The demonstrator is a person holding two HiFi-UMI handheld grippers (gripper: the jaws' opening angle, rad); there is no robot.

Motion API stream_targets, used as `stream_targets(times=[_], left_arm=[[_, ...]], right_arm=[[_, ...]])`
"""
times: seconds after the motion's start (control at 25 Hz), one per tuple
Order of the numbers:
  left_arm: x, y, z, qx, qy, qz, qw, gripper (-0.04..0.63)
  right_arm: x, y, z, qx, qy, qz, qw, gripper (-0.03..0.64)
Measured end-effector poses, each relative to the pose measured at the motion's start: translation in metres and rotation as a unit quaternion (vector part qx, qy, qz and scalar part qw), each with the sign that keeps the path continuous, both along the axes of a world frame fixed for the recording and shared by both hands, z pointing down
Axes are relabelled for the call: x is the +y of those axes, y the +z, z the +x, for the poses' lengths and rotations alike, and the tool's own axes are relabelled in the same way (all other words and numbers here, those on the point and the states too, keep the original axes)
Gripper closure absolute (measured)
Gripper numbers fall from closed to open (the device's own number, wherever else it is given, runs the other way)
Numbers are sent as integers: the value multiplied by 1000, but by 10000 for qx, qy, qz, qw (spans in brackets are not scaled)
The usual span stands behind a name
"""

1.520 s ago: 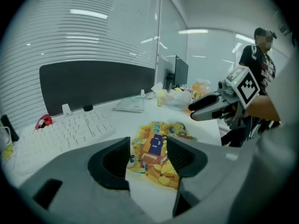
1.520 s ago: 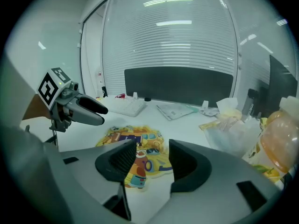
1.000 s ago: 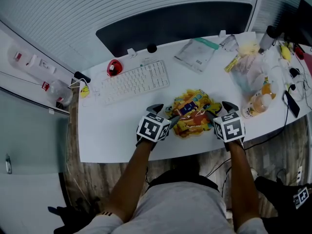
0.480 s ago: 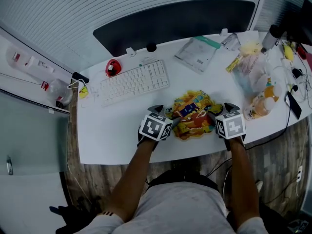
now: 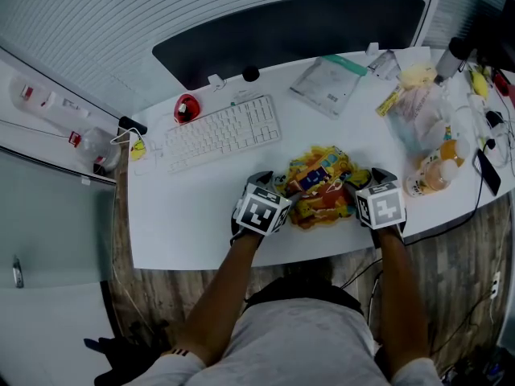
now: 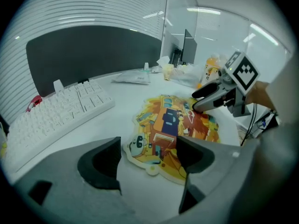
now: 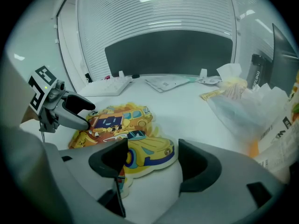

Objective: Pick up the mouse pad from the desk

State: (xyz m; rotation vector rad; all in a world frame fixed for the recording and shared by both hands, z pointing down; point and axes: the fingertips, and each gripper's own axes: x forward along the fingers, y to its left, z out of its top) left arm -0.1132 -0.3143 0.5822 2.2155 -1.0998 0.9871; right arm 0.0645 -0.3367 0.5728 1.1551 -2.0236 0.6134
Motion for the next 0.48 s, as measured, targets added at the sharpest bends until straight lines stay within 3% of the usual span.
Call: stream_targets(times=[0.36, 0.48], left_arm=[[1, -4, 3, 16, -2, 74, 10000, 229], [1, -4, 3, 46, -32, 143, 9999, 232]], right_arm=[[2, -2, -2, 26, 21, 27, 10000, 321], [4, -3, -6, -62, -38, 5, 10000, 360]])
